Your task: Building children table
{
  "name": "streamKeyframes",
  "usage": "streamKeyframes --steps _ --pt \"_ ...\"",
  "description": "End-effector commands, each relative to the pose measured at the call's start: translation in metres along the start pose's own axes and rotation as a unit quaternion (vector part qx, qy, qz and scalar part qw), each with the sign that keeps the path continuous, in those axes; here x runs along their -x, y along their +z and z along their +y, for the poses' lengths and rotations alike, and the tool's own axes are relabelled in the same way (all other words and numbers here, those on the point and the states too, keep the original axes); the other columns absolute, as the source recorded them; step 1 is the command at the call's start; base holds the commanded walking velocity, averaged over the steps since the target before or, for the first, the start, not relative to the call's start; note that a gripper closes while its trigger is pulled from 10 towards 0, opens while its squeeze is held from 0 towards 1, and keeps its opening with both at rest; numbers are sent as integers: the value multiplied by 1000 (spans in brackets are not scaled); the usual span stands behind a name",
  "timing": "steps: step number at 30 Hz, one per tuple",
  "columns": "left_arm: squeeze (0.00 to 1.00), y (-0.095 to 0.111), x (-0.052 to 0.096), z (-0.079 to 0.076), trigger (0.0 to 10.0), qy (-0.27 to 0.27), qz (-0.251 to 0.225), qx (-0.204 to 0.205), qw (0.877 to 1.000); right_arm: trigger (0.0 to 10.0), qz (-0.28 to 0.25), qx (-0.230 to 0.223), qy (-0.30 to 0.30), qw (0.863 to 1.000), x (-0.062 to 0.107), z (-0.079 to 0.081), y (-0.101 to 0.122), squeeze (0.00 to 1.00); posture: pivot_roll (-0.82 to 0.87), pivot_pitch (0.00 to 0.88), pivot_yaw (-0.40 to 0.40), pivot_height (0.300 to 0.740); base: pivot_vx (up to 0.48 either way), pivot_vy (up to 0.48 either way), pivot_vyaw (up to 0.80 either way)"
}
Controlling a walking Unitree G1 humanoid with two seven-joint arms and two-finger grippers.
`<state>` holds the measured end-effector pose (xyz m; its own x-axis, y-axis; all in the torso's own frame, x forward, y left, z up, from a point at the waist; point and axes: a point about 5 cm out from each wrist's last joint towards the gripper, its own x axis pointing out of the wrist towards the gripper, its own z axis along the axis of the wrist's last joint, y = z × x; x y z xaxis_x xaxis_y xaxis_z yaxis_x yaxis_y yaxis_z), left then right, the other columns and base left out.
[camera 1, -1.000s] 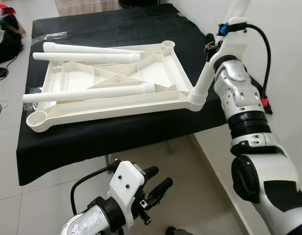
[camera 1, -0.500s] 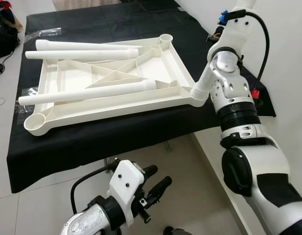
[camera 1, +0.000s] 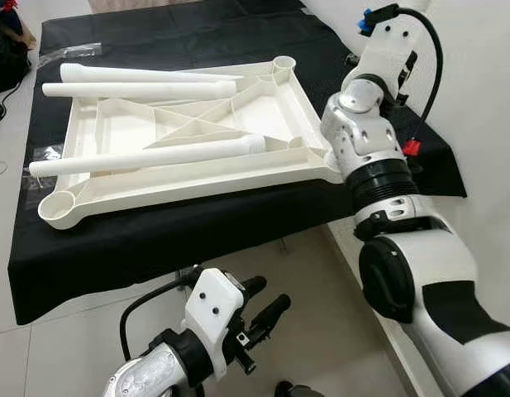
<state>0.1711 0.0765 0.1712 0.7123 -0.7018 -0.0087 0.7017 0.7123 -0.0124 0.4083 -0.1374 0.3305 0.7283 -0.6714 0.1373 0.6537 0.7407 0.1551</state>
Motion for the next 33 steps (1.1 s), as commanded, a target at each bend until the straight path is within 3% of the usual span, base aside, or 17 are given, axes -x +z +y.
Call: streamKeyframes --steps 1,7,16,19,23,27,28,29,33 --pt "0 -4 -1 0 10000 7 5 3 1000 10000 73 37 -74 994 -2 -15 -42 0 78 207 -83 740 0 0 0" --pt "0 -4 0 0 10000 11 4 3 1000 10000 84 3 -138 987 -1 -20 -44 0 82 211 -91 740 0 0 0" --pt "0 -4 0 1 10000 15 5 2 1000 10000 83 -10 -130 988 5 -12 -42 0 82 214 -94 740 0 0 0" --pt "0 -4 0 2 10000 17 3 1 1000 10000 66 -13 -91 994 10 -1 -37 0 79 214 -92 740 0 0 0" --pt "0 -2 -2 1 10000 17 0 -1 1000 10000 31 44 32 998 27 27 -33 0 73 211 -90 740 0 0 0" --pt "0 -1 -3 1 10000 18 -3 -1 1000 10000 19 82 51 995 31 31 -36 0 73 212 -92 740 0 0 0" --pt "0 0 -2 1 10000 19 -4 -1 1000 10000 44 85 116 989 38 40 -43 0 73 212 -93 740 0 0 0" --pt "0 0 -2 1 10000 19 -4 -1 1000 10000 53 84 135 986 40 43 -46 0 73 212 -93 740 0 0 0" --pt "0 0 -2 1 10000 21 -4 -2 1000 10000 91 77 155 981 42 43 -57 0 73 212 -95 740 0 0 0"
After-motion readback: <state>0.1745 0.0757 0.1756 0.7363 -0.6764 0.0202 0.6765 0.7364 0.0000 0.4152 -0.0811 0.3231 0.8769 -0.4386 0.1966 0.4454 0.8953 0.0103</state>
